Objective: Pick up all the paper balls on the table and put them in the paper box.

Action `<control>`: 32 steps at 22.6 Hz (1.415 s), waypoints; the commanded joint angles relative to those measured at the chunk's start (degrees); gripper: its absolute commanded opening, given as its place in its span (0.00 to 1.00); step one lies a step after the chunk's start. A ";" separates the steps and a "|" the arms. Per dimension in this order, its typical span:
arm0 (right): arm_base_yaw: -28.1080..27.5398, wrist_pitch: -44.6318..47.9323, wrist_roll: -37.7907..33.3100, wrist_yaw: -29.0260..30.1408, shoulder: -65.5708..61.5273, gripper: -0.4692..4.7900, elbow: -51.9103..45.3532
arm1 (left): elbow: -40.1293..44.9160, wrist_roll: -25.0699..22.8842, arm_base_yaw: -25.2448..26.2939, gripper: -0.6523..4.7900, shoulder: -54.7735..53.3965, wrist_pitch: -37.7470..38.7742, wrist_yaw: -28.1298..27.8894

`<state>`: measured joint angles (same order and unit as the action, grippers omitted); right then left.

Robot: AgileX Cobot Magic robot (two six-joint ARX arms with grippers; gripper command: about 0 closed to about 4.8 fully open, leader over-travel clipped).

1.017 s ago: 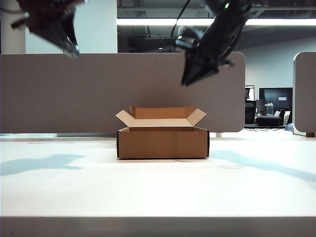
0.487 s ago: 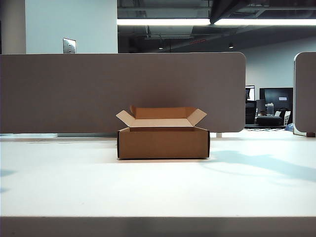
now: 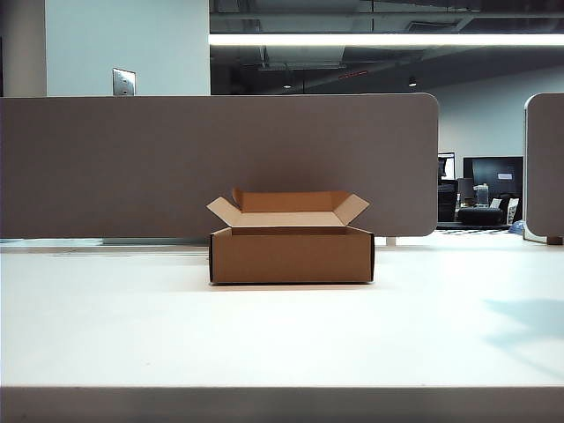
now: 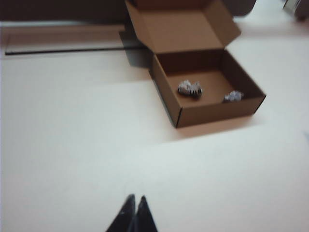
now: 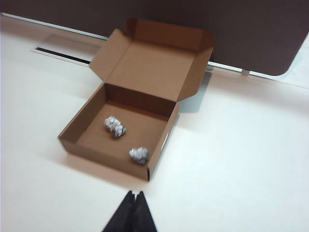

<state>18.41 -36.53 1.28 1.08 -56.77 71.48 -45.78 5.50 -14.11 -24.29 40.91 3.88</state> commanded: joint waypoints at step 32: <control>0.00 23.67 6.43 -5.42 52.50 0.09 -55.60 | 34.69 -10.05 0.11 0.11 17.40 -35.01 -8.24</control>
<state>18.39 -16.47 7.60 -4.32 -5.06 16.99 -11.22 -1.78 -14.09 -7.49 8.08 -7.81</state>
